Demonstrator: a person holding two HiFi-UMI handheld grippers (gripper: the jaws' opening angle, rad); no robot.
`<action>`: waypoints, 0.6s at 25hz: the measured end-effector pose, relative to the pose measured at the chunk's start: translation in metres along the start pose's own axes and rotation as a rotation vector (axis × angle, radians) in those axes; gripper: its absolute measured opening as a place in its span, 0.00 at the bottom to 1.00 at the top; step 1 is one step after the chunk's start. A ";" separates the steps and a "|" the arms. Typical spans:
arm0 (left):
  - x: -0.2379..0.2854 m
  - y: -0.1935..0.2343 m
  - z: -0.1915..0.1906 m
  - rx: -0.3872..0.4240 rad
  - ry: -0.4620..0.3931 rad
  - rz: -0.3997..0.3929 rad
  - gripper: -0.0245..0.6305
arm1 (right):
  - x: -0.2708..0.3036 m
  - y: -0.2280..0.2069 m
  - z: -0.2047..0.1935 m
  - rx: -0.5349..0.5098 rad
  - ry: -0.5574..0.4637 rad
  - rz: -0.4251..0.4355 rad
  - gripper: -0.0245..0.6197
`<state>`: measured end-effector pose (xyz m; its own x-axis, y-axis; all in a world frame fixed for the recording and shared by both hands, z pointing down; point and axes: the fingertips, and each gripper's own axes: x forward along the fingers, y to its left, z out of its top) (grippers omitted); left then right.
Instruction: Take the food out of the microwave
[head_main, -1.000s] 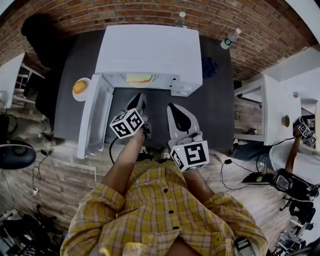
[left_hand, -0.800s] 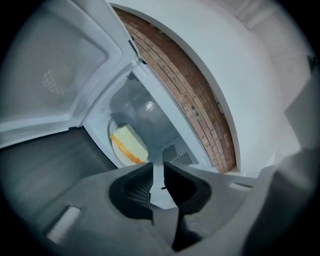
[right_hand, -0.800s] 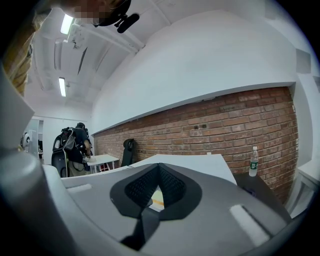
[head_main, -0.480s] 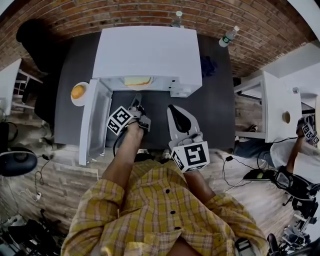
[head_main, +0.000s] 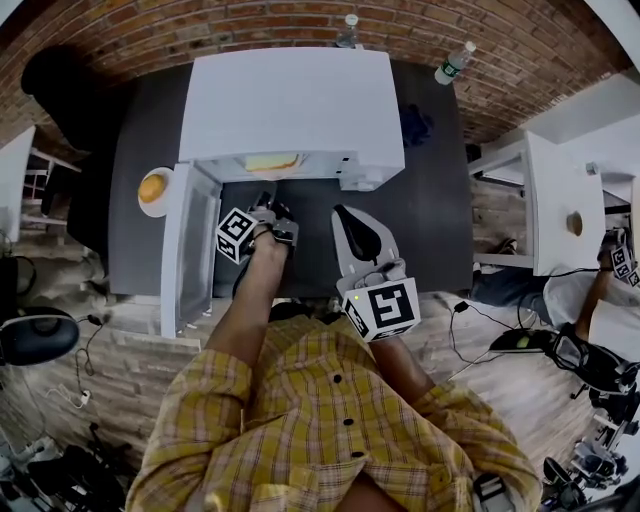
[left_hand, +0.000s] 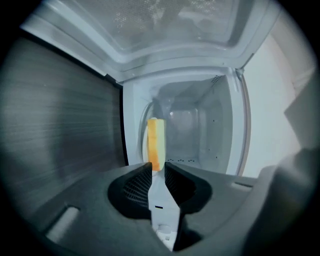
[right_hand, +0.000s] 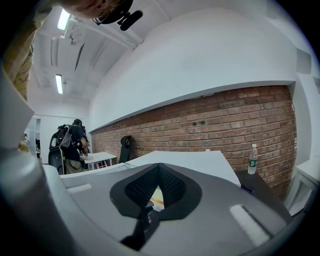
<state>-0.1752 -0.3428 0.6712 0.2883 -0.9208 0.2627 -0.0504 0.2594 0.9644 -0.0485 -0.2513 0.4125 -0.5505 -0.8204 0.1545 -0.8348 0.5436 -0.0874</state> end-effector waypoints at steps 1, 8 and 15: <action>0.002 0.002 0.001 -0.015 -0.004 0.004 0.15 | 0.001 -0.001 -0.001 0.001 0.001 -0.002 0.04; 0.015 0.022 0.005 -0.103 -0.055 0.015 0.17 | 0.007 -0.004 -0.001 -0.003 0.004 -0.007 0.04; 0.022 0.028 0.010 -0.096 -0.071 0.012 0.18 | 0.005 -0.009 -0.006 0.004 0.010 -0.025 0.04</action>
<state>-0.1796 -0.3589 0.7042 0.2191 -0.9349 0.2791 0.0395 0.2944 0.9549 -0.0435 -0.2593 0.4203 -0.5294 -0.8318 0.1670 -0.8483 0.5223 -0.0875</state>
